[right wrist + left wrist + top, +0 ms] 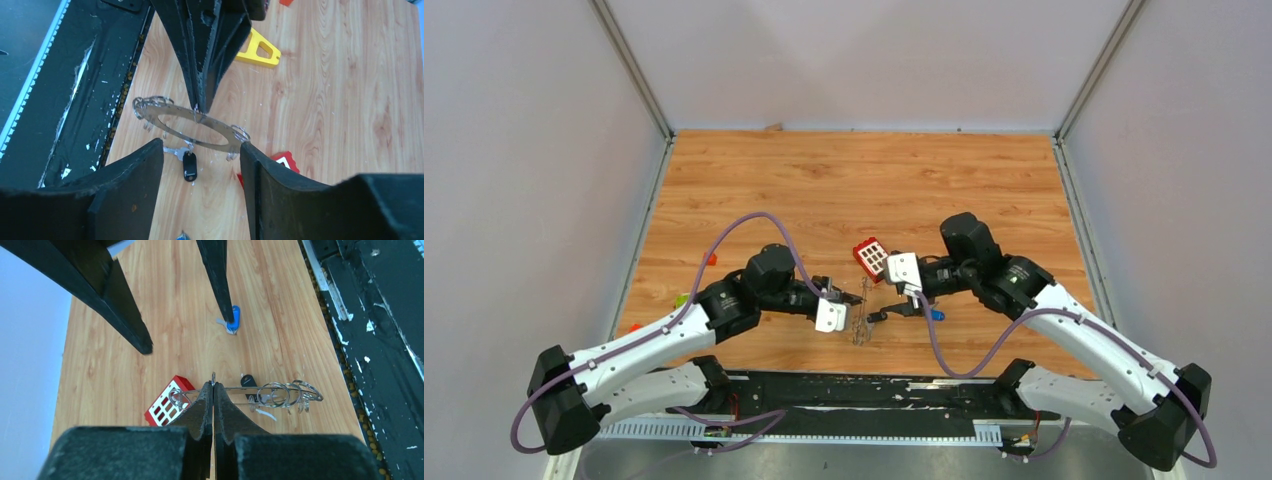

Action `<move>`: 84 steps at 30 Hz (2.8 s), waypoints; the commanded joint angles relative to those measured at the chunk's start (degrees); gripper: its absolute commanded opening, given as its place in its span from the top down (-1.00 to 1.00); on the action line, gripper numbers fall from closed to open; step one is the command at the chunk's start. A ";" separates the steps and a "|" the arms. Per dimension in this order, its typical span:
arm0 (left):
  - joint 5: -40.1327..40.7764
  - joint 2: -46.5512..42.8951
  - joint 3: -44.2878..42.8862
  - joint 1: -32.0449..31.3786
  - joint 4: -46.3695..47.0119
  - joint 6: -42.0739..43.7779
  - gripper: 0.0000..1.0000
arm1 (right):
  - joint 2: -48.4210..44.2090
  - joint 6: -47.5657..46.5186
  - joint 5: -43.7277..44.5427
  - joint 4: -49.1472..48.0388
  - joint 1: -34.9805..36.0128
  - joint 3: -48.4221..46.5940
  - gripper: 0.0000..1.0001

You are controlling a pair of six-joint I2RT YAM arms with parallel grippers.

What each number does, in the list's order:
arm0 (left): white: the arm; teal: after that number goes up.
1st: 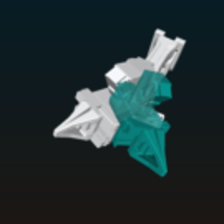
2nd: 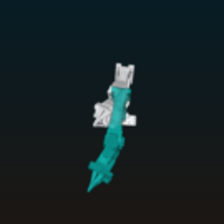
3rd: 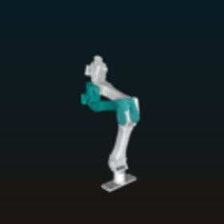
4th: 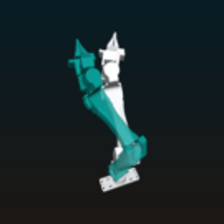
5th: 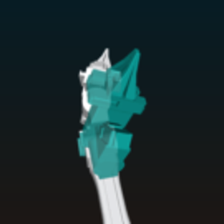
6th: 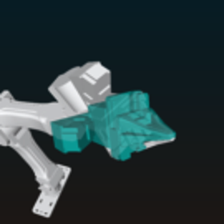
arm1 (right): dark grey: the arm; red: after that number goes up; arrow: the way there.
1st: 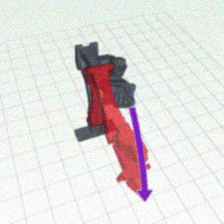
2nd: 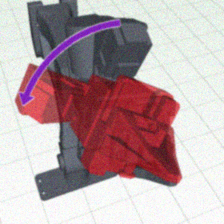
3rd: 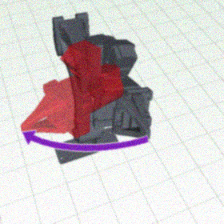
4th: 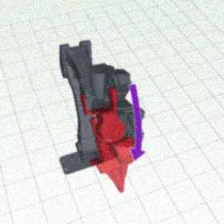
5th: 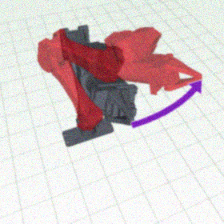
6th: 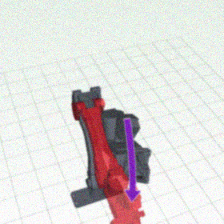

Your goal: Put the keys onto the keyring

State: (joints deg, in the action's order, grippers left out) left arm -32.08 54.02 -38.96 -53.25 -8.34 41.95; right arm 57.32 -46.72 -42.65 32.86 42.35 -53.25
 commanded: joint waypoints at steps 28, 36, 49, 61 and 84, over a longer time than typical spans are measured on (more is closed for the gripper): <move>-2.28 -1.43 -1.11 0.34 8.07 -6.44 1.00 | 5.35 4.26 4.42 -5.26 6.65 -1.23 0.73; -2.03 -1.09 -0.77 0.61 8.07 -6.65 1.00 | 3.58 4.36 5.12 -5.27 6.69 -1.49 0.94; -4.33 -1.56 -1.76 1.63 4.36 -4.61 0.60 | -1.09 -3.43 8.94 -4.61 8.26 1.04 1.00; -7.72 0.02 -5.12 2.33 -6.33 8.35 0.32 | -4.07 -11.21 13.34 -6.34 10.95 5.28 1.00; -8.37 3.91 -2.49 2.28 3.48 5.90 0.48 | -0.67 -3.17 16.95 -10.05 12.40 3.55 1.00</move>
State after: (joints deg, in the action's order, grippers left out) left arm -41.19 58.94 -42.17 -51.22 -9.87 49.93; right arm 56.12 -53.65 -24.97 26.55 55.29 -46.52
